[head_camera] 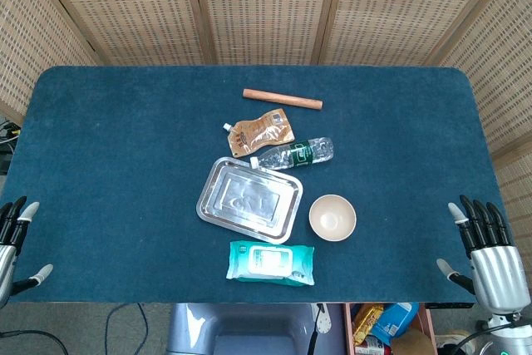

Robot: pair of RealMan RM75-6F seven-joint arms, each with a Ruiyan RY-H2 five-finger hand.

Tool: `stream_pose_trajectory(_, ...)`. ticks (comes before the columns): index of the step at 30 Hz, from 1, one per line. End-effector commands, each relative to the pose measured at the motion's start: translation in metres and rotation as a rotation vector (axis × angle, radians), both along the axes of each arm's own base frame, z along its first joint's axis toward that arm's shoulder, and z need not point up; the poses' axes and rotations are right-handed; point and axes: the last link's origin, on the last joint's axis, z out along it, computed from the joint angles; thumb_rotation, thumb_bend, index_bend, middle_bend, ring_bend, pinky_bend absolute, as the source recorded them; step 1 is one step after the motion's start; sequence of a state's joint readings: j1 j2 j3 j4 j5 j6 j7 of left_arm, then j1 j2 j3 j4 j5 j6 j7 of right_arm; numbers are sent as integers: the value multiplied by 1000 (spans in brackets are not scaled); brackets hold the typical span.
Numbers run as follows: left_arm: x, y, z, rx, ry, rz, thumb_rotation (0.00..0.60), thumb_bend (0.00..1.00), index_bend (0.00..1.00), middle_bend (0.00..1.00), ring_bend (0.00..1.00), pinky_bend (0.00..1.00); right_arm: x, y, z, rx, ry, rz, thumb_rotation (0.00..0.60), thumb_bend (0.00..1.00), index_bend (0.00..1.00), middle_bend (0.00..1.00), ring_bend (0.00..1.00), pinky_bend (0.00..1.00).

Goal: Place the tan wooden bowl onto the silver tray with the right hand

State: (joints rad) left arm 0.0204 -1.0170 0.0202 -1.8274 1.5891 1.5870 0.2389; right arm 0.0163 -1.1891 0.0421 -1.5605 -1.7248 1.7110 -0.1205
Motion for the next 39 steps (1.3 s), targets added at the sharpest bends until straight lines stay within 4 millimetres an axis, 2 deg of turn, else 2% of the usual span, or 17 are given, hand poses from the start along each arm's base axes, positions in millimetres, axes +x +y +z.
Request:
stream_pose_trajectory(1,-1,1,0,-12,4,11,600,0,0,0,0,0,-1,1,-2,10,10,-10,600,0,0,0,0,0)
stream_pose_trajectory(7,-2,4,-2,-17,13,17,600,0,0,0,0,0,1,-1,-13,63,20,-9,600,0,0,0,0,0)
stream_pose_trajectory(13,-4,10,-4,-10,21,30,600,0,0,0,0,0,3,-33,-48,263,116,17,600,0,5,0,0,0)
stream_pose_trajectory(16,-5,13,-4,-4,26,38,600,0,0,0,0,0,9,-50,-69,367,136,51,600,0,61,0,0,0)
stream_pose_trajectory(22,-8,17,-6,4,36,54,600,0,0,0,0,0,17,-67,-99,469,161,92,600,2,228,0,0,0)
stream_pose_trajectory(25,-10,20,-7,9,44,63,600,0,0,0,0,0,20,-79,-114,483,170,107,600,57,315,0,0,0)
stream_pose_trajectory(29,-12,23,-11,0,54,72,600,0,0,0,0,0,19,-87,-125,497,184,105,600,136,345,0,0,0)
stream_pose_trajectory(36,-12,24,-13,3,60,74,600,0,0,0,0,0,22,-95,-140,512,212,125,600,204,383,0,0,0)
stream_pose_trajectory(39,-12,23,-14,2,62,73,600,0,0,0,0,0,25,-98,-145,513,215,128,600,268,466,0,0,0)
